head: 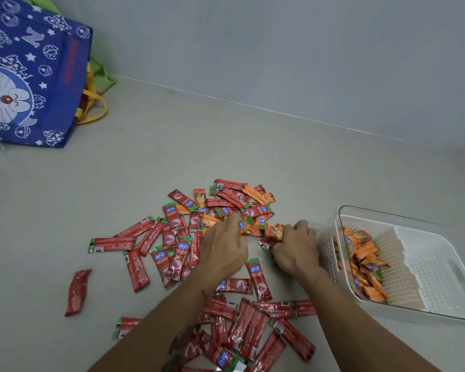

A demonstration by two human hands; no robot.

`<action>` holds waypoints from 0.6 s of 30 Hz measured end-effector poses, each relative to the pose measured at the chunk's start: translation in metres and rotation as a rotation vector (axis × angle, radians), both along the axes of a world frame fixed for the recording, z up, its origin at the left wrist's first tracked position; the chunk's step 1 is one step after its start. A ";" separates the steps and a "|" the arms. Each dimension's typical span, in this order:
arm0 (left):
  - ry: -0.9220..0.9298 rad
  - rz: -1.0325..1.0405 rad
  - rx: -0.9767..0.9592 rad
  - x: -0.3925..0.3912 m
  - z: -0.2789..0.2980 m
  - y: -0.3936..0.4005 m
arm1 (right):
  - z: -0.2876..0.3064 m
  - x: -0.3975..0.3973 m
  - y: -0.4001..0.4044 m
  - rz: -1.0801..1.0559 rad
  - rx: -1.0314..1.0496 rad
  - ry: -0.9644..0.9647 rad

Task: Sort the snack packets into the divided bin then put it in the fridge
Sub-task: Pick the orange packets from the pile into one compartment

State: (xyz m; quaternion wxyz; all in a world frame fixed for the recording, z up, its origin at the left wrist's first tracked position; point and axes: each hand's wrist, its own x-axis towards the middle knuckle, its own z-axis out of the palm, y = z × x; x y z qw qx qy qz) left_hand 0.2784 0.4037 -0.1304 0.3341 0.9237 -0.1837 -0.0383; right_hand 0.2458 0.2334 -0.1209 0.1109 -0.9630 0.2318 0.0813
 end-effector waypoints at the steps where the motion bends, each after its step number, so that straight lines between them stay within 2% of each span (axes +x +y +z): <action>1: 0.001 0.028 -0.007 0.005 0.001 0.002 | 0.003 0.001 0.001 0.025 -0.014 -0.015; 4: 0.081 0.116 0.006 0.024 0.006 0.004 | 0.015 0.009 0.007 0.029 0.071 -0.071; 7: 0.153 0.124 0.101 0.038 0.006 0.003 | 0.019 0.021 0.010 -0.092 0.389 -0.142; 9: 0.170 0.111 0.165 0.043 0.005 0.000 | 0.017 0.029 0.011 -0.158 0.509 -0.124; 15: 0.132 0.121 0.256 0.037 -0.009 -0.010 | 0.004 0.044 0.018 -0.231 0.526 -0.045; 18: 0.152 0.099 0.285 0.036 -0.008 -0.008 | -0.004 0.054 0.022 -0.257 0.464 -0.046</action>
